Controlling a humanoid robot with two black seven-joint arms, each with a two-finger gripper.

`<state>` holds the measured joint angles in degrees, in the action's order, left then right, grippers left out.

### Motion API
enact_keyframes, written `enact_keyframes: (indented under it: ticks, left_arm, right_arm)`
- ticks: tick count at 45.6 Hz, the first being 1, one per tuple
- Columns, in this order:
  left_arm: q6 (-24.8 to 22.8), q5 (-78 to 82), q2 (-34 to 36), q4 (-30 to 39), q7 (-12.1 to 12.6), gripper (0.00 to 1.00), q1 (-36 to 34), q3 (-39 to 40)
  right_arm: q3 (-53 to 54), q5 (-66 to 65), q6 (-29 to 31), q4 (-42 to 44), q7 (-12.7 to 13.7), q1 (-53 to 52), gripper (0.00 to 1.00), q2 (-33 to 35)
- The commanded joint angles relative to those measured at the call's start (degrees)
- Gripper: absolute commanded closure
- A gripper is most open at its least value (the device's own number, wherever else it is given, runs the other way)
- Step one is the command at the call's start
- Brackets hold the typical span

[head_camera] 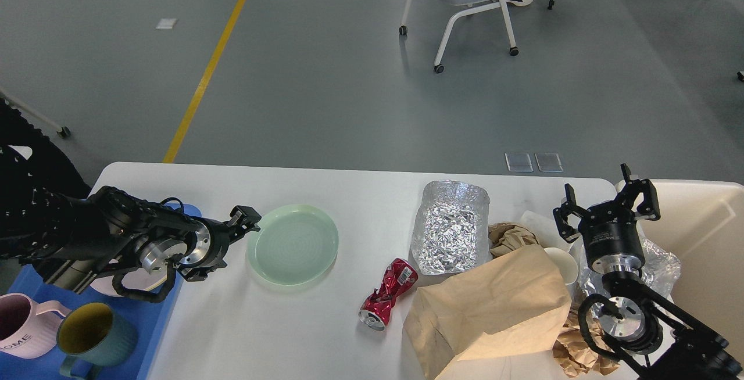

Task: Tidy desktop
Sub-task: 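Grasp the pale green plate's rim with the left gripper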

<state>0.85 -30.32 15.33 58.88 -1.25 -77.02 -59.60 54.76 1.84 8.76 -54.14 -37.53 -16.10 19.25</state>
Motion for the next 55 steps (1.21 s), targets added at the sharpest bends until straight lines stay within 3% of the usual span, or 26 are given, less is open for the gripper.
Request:
enact_keyframes:
  ticks: [1, 30, 41, 55]
  left_arm:
    - [0.12, 2.2, -0.22, -2.45, 0.02, 0.06, 2.31, 1.41]
    - [0.74, 9.14, -1.62, -4.73, 0.63, 0.11, 6.44, 5.63]
    - [0.47, 9.14, -3.64, -6.67, 5.2, 0.28, 9.34, 8.88]
    - [0.03, 8.62, -3.56, -6.67, 5.2, 0.5, 9.78, 10.29]
  right_arm:
    - [0.0, 0.0, 0.03, 0.0, 0.0, 0.02, 0.0, 0.0]
    - [0.0, 0.0, 0.02, 0.0, 0.0, 0.02, 0.0, 0.0]
    - [0.0, 0.0, 0.03, 0.0, 0.0, 0.02, 0.0, 0.0]
    - [0.08, 0.0, -0.06, 0.0, 0.0, 0.02, 0.0, -0.09]
